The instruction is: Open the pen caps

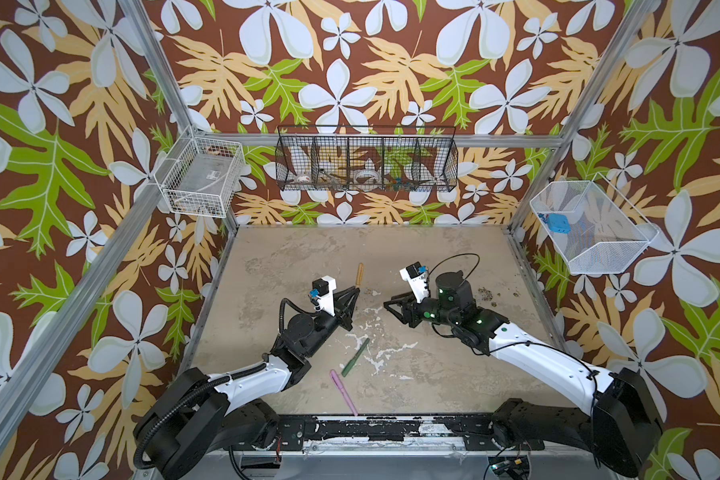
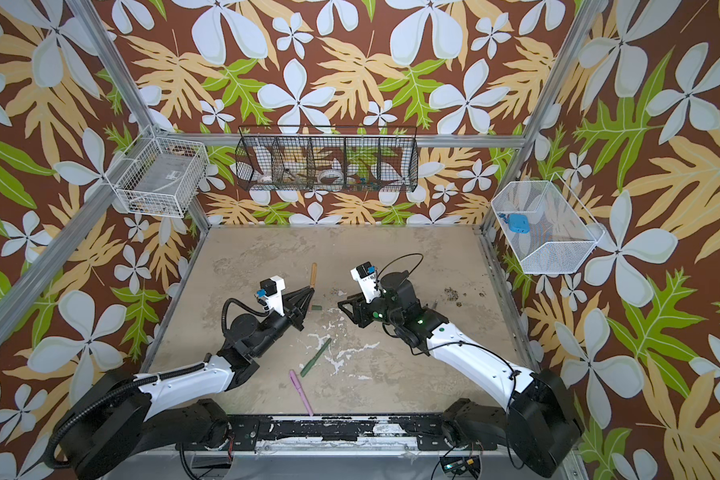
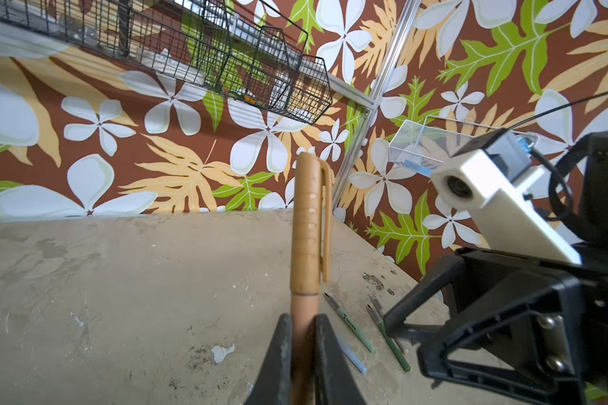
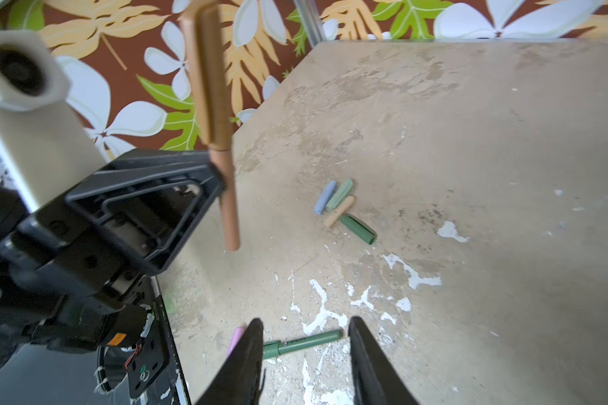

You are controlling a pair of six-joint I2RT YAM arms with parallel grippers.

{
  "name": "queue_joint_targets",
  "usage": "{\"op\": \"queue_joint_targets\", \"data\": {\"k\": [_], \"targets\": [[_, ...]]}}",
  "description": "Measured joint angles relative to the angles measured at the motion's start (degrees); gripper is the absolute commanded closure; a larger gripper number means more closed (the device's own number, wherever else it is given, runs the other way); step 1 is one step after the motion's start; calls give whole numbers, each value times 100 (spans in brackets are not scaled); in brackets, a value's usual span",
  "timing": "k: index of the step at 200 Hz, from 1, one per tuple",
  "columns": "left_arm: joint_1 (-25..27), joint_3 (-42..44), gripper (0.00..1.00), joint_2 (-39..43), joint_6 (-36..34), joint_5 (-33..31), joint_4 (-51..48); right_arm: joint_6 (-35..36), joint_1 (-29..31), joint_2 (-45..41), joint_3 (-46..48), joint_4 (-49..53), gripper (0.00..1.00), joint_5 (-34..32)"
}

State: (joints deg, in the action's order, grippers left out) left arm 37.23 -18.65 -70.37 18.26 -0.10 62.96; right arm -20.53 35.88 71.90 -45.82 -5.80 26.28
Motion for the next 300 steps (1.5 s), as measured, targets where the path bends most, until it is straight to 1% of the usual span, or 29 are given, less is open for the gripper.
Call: {"op": "queue_joint_targets", "data": {"k": [12,61,95,132,176,188,207,226,242,300], "targets": [[-7,57,95,-118,114,72,205,48,2,76,120,-278,60,136],[-11,378,95,-531,170,400,1115,109,9,68,745,-1320,60,726],[-11,667,95,-1073,98,964,2107,103,15,131,1016,-1884,60,994],[-11,623,95,-1246,83,1399,2647,105,153,289,1165,-2221,59,1126],[-11,619,96,-1311,90,1541,2778,109,238,494,1209,-2476,61,1123],[-11,599,96,-1473,131,1587,2892,103,256,612,1224,-2699,61,1141],[-11,575,97,-1742,262,1738,2898,17,304,726,1248,-2789,61,1211],[-11,553,98,-2013,417,1869,2896,-9,323,767,1261,-2966,66,1276],[-22,540,99,-2164,498,1910,2892,-52,323,813,1272,-3023,67,1283],[-20,525,99,-2157,605,1961,2870,-179,341,898,1300,-3189,68,1394]]}}
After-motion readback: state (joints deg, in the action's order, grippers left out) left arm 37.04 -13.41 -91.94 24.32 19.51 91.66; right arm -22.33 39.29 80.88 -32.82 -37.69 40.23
